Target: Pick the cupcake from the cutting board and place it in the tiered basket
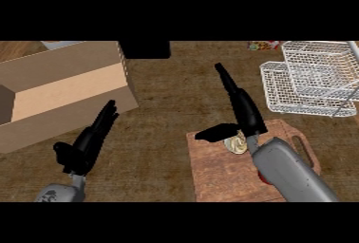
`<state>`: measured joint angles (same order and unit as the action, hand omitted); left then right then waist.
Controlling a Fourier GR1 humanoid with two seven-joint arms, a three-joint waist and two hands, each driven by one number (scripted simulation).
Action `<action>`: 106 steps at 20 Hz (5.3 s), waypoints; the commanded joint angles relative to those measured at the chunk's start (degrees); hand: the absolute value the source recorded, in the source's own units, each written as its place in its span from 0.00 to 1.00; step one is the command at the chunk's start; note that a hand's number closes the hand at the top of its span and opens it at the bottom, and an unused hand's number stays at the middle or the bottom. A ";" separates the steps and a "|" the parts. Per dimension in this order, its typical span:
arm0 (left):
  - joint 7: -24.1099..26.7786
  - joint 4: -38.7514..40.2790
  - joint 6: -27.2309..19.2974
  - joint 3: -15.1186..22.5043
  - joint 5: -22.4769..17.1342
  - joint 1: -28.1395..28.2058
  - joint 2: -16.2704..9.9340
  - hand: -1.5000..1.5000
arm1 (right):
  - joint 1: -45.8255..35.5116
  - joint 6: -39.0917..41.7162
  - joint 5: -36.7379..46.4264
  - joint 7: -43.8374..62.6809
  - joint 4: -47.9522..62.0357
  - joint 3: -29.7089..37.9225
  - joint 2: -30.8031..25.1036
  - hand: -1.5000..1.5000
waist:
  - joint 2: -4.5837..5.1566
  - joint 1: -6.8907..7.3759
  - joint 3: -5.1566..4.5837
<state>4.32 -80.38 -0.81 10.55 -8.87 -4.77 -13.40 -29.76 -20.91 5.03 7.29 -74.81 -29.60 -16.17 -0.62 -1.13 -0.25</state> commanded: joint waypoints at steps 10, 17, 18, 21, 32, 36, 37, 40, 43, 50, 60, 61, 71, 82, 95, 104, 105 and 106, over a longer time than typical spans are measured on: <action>-0.96 -0.80 0.77 -0.79 -0.38 -0.20 -0.80 0.50 | -14.20 35.63 7.79 40.69 -13.33 -15.41 -15.85 0.00 | -0.64 0.03 -0.02; 1.81 -0.67 -1.68 2.25 2.98 1.49 3.76 0.50 | -11.31 41.63 4.23 62.13 -29.44 -13.29 -13.85 0.00 | 0.17 0.50 0.21; -2.25 -0.45 0.88 -1.08 0.36 -2.69 0.71 0.50 | -15.41 43.87 2.55 63.19 -25.57 -11.58 -11.10 0.00 | 0.36 0.96 0.20; 4.97 5.90 2.70 -1.62 1.72 -1.47 0.82 0.50 | -9.74 38.68 9.42 62.24 -27.67 -14.02 -11.37 0.00 | 0.51 0.64 0.19; 1.44 5.73 2.73 -3.05 1.28 -4.55 1.75 0.50 | -4.32 39.58 16.50 61.23 -20.15 -13.85 -10.10 0.00 | 0.59 0.88 0.23; 1.95 2.30 0.52 -0.83 4.04 -1.82 4.10 0.50 | -0.95 35.33 23.04 55.17 -14.04 -14.54 -5.45 0.00 | 0.64 1.30 0.25; 2.06 7.54 3.84 -3.99 2.24 -5.80 2.04 0.50 | 0.15 37.01 22.81 52.09 -14.80 -11.98 -7.78 0.00 | 0.68 0.98 0.24; 3.23 3.09 4.57 -3.50 2.10 -0.47 1.72 0.50 | 2.31 36.03 26.28 54.51 -15.02 -11.56 -6.00 0.00 | 0.59 1.27 0.24; 1.49 4.84 3.51 -3.22 3.78 -4.25 3.04 0.50 | 2.47 39.58 26.36 54.77 -13.05 -9.21 -4.98 0.00 | 0.63 1.10 0.24; 2.54 4.53 4.28 -4.65 5.04 -2.62 4.29 0.50 | 8.89 39.64 32.00 43.41 -11.05 -2.90 -5.97 0.00 | 0.61 1.11 0.25; 0.66 0.63 6.37 -5.15 5.89 0.51 5.38 0.50 | 7.36 40.38 38.90 35.67 -0.62 3.49 1.20 0.00 | 0.62 1.38 0.26; 1.61 4.47 5.00 -4.94 7.30 -1.15 6.78 0.50 | 12.13 39.02 40.57 37.61 -5.98 0.54 2.27 0.00 | 0.60 1.13 0.25; 2.08 4.60 7.96 -7.78 7.37 -2.43 4.67 0.50 | 9.28 30.66 45.66 23.19 0.87 4.77 5.47 1.00 | 0.63 1.24 0.25; 0.93 1.61 6.35 -8.64 7.41 0.52 5.87 0.50 | 17.78 28.98 41.14 3.60 -1.06 22.12 -19.45 1.00 | 0.87 -2.51 0.61; 1.39 0.66 7.13 -8.69 6.50 1.62 6.11 0.50 | 12.54 39.85 9.63 -31.65 19.22 55.03 -37.63 1.00 | 0.82 -0.63 0.77; -0.11 1.30 5.34 -4.44 10.03 -2.09 9.49 0.50 | -1.02 51.57 11.34 -42.23 42.68 55.53 -51.41 1.00 | 1.39 3.91 0.44; -0.98 3.23 6.60 -5.03 9.26 -5.01 9.04 0.50 | -5.98 49.84 11.62 -37.51 42.02 54.35 -49.38 1.00 | 1.60 4.53 0.39; 1.07 5.59 7.12 -6.64 8.67 -4.88 8.21 0.50 | -6.65 52.73 11.91 -39.53 44.68 54.13 -51.43 1.00 | 1.56 3.94 0.38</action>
<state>4.93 -77.48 5.88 4.57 -0.07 -7.65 -5.23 -28.88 27.95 16.37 -32.01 -36.49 25.48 -64.72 0.83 2.02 0.23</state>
